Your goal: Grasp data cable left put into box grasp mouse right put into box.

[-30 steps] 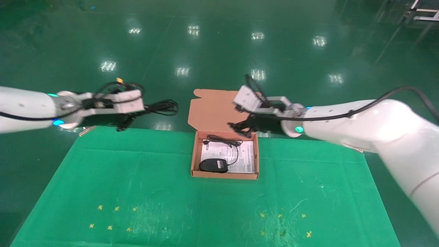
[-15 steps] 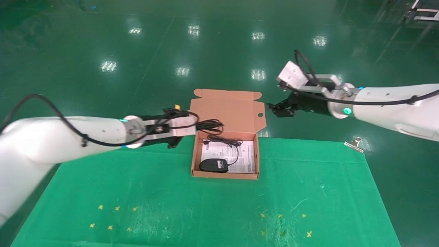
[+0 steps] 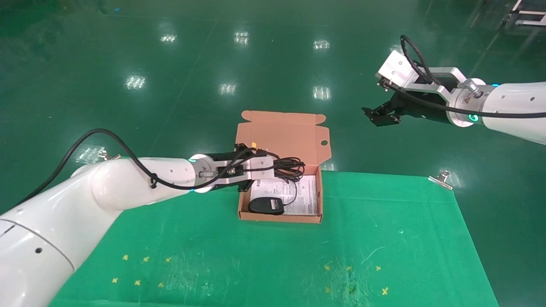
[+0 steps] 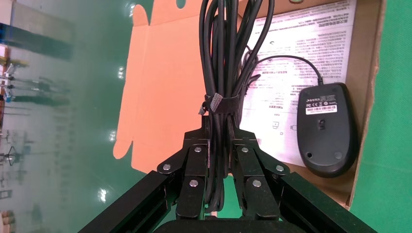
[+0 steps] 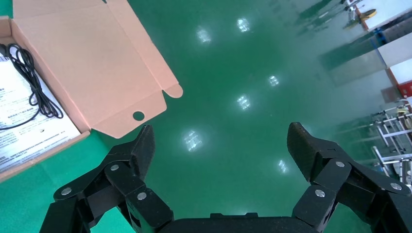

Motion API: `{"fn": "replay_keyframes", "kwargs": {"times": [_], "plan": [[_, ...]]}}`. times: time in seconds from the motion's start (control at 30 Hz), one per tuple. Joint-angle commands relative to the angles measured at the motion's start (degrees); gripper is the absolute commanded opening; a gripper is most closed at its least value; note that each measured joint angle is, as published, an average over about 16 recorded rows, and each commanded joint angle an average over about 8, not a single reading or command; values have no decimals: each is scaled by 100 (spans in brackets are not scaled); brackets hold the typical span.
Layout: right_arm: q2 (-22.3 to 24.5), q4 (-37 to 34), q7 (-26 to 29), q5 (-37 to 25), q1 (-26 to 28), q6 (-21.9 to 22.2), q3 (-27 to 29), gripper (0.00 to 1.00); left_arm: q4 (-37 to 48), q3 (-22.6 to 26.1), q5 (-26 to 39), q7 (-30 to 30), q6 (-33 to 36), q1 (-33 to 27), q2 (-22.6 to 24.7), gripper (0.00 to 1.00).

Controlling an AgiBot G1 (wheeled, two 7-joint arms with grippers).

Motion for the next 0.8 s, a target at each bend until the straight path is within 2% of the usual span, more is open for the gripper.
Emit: {"fn": "replay_keyframes", "kwargs": {"times": [0.03, 0.27, 0.3, 0.8], "plan": [[57, 133, 174, -125, 19, 15, -37, 100, 97, 63, -119, 128, -63, 0, 52, 4], [127, 320, 419, -316, 18, 38, -88, 100, 48, 251, -354, 305, -131, 31, 82, 91], [132, 331, 429, -327, 18, 40, -91, 100, 43, 257, -376, 309, -131, 36, 83, 100], [107, 283, 389, -283, 11, 41, -83, 100, -26, 230, -367, 266, -88, 29, -9, 100]]}}
